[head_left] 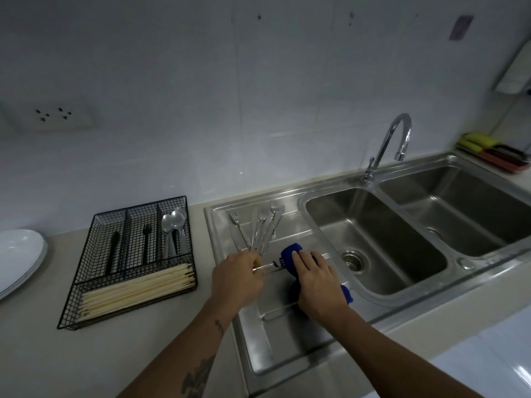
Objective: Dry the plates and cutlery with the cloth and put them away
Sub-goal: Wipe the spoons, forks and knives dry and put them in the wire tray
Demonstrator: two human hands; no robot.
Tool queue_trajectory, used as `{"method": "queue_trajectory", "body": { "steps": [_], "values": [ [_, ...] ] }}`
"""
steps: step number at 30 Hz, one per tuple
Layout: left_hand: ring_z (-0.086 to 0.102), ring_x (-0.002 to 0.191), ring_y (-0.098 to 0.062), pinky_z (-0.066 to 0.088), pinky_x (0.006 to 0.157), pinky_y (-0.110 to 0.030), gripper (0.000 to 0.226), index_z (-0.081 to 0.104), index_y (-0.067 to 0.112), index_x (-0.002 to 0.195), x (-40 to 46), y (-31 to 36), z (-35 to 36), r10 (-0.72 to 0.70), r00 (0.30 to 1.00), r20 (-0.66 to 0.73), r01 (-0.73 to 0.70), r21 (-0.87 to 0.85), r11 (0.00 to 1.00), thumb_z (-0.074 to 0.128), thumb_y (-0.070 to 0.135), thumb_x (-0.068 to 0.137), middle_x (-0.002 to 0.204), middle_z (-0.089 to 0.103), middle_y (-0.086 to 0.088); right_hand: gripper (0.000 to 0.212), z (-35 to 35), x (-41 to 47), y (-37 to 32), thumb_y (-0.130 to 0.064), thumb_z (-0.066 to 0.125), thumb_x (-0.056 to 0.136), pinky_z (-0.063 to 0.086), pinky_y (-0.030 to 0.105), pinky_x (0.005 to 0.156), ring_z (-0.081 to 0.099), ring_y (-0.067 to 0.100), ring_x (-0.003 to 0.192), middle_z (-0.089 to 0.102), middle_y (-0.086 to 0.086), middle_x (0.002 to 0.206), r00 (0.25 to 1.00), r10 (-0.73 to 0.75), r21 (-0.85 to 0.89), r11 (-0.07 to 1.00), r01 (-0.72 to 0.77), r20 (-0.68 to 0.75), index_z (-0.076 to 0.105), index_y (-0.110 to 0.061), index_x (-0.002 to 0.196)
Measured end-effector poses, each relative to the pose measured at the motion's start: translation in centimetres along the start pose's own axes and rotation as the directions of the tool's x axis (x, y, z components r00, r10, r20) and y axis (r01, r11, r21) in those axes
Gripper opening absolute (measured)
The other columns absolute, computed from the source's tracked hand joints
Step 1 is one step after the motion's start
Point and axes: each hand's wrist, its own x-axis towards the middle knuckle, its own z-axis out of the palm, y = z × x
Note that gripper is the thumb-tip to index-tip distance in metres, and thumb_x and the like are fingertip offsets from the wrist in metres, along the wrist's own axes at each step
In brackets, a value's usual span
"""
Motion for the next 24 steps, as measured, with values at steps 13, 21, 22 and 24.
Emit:
{"method": "queue_trajectory", "body": {
  "steps": [13, 21, 22, 24],
  "values": [
    [0.061, 0.082, -0.015, 0.047, 0.069, -0.026, 0.025, 0.075, 0.025, 0.096, -0.3, -1.1, -0.7, 0.009, 0.999, 0.052, -0.011, 0.028, 1.0, 0.052, 0.018, 0.092, 0.092, 0.066, 0.005, 0.071, -1.4, 0.0, 0.5, -0.013, 0.065, 0.071, 0.045, 0.041, 0.095, 0.047, 0.027, 0.117, 0.049, 0.0, 0.138, 0.977, 0.055, 0.124, 0.992, -0.029, -0.207, 0.044, -0.016, 0.139],
    [0.058, 0.069, -0.011, 0.048, 0.061, -0.028, 0.021, 0.069, 0.022, 0.071, 0.2, 0.7, -1.2, -0.044, 0.98, 0.196, 0.06, -0.076, 0.995, 0.054, 0.016, 0.085, 0.073, 0.064, 0.007, 0.085, -0.7, -0.9, -1.8, -0.016, 0.071, 0.066, 0.048, 0.044, 0.089, 0.046, 0.031, 0.118, 0.045, 0.002, 0.142, 0.992, -0.047, 0.035, 0.998, 0.051, -0.115, 0.037, -0.021, 0.144],
    [0.06, 0.067, -0.012, 0.051, 0.062, -0.03, 0.021, 0.067, 0.02, 0.068, 0.1, 0.6, -0.9, -0.052, 0.979, 0.198, 0.071, -0.094, 0.993, 0.056, 0.018, 0.086, 0.071, 0.065, 0.005, 0.084, -0.9, -0.9, -1.7, -0.015, 0.07, 0.066, 0.047, 0.044, 0.089, 0.046, 0.031, 0.118, 0.045, 0.003, 0.143, 0.992, -0.035, 0.029, 0.999, 0.039, -0.118, 0.037, -0.02, 0.144],
    [0.061, 0.067, -0.01, 0.051, 0.06, -0.029, 0.022, 0.068, 0.023, 0.068, 0.0, 0.4, -0.5, -0.042, 0.981, 0.19, 0.072, -0.157, 0.985, 0.06, 0.022, 0.09, 0.07, 0.066, 0.006, 0.086, -1.4, -0.9, -1.7, -0.013, 0.071, 0.063, 0.048, 0.043, 0.087, 0.047, 0.03, 0.116, 0.046, 0.004, 0.142, 0.989, -0.07, 0.009, 0.997, 0.072, -0.133, 0.04, -0.02, 0.142]
  ]
}}
